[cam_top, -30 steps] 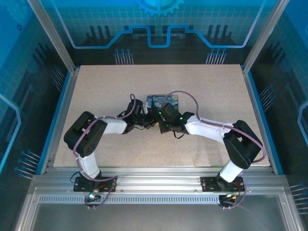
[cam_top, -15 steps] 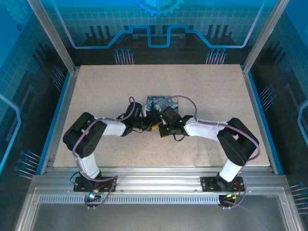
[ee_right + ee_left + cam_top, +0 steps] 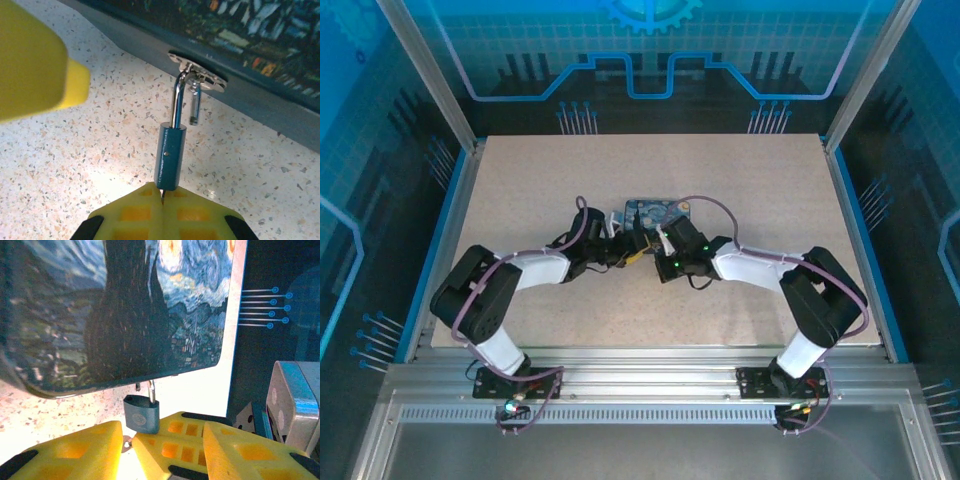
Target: Unlock a padlock with a key
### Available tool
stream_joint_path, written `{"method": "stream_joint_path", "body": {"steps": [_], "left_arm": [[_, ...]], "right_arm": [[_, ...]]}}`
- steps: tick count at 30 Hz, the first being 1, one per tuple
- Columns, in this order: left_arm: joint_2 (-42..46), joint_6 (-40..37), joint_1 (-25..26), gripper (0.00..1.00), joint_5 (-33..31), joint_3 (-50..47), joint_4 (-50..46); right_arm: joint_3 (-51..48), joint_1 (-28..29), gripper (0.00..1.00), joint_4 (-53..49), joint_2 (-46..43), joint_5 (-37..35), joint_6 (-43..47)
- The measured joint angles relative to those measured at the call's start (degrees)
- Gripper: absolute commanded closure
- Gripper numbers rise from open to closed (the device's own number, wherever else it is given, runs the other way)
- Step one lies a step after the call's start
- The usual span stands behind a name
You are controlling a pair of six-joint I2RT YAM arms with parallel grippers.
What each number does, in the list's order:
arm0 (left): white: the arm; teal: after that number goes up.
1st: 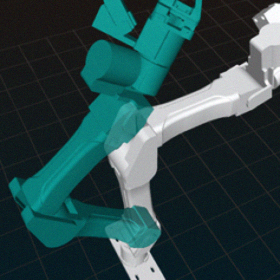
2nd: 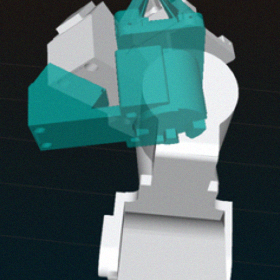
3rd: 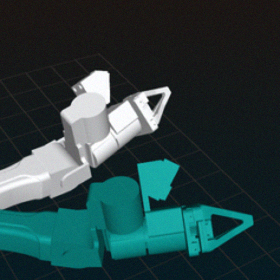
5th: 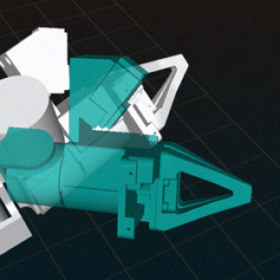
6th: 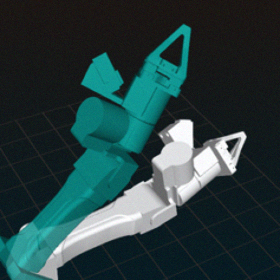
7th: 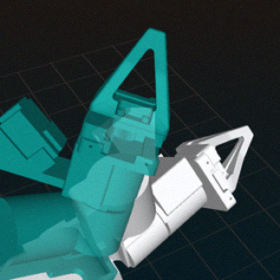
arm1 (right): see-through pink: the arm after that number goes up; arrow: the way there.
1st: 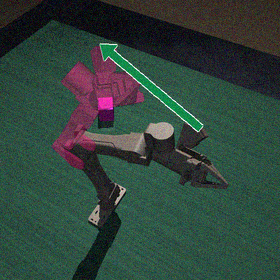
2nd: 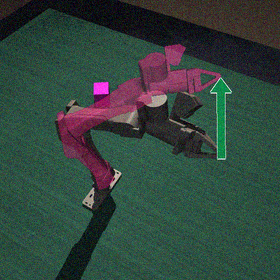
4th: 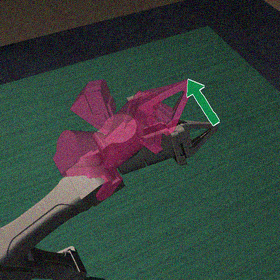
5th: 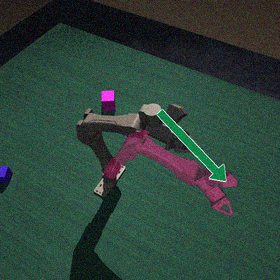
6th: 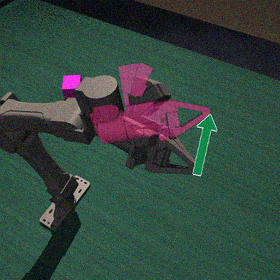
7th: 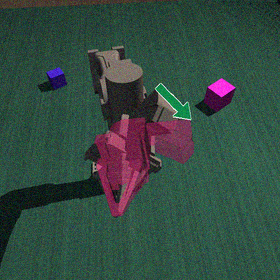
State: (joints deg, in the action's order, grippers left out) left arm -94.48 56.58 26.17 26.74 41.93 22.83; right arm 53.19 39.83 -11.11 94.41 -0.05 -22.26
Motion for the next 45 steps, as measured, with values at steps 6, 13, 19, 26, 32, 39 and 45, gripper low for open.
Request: {"method": "stream_joint_path", "body": {"steps": [6,13,19,26,32,39,45], "left_arm": [[1.7,-1.7,-0.5,0.53,-0.6,0.0,-2.4],[2.9,-3.0,-2.0,0.52,-1.0,-0.5,-4.0],[3.4,-3.8,-2.4,0.52,-1.0,-0.5,-4.9],[3.4,-4.1,-2.6,0.52,-1.0,-0.5,-5.0],[3.4,-4.2,-3.3,0.52,-1.0,-0.5,-5.0],[3.4,-4.3,-3.9,0.52,-1.0,-0.5,-5.0],[3.4,-4.3,-4.4,0.51,-1.0,-0.5,-5.1]], "right_arm": [[-0.5,-1.4,1.0,0.0,-0.1,2.3,3.0],[-0.6,-1.5,1.0,-1.0,-0.1,2.9,6.9],[0.5,-1.6,1.0,-3.8,0.1,4.2,9.8],[2.2,-1.6,1.0,-5.4,2.6,5.2,11.5],[3.8,-1.6,1.0,-7.4,4.2,5.0,13.2],[3.9,-1.6,1.0,-8.6,4.2,4.3,15.7],[4.7,-1.6,1.0,-10.5,4.2,2.9,18.8]]}}
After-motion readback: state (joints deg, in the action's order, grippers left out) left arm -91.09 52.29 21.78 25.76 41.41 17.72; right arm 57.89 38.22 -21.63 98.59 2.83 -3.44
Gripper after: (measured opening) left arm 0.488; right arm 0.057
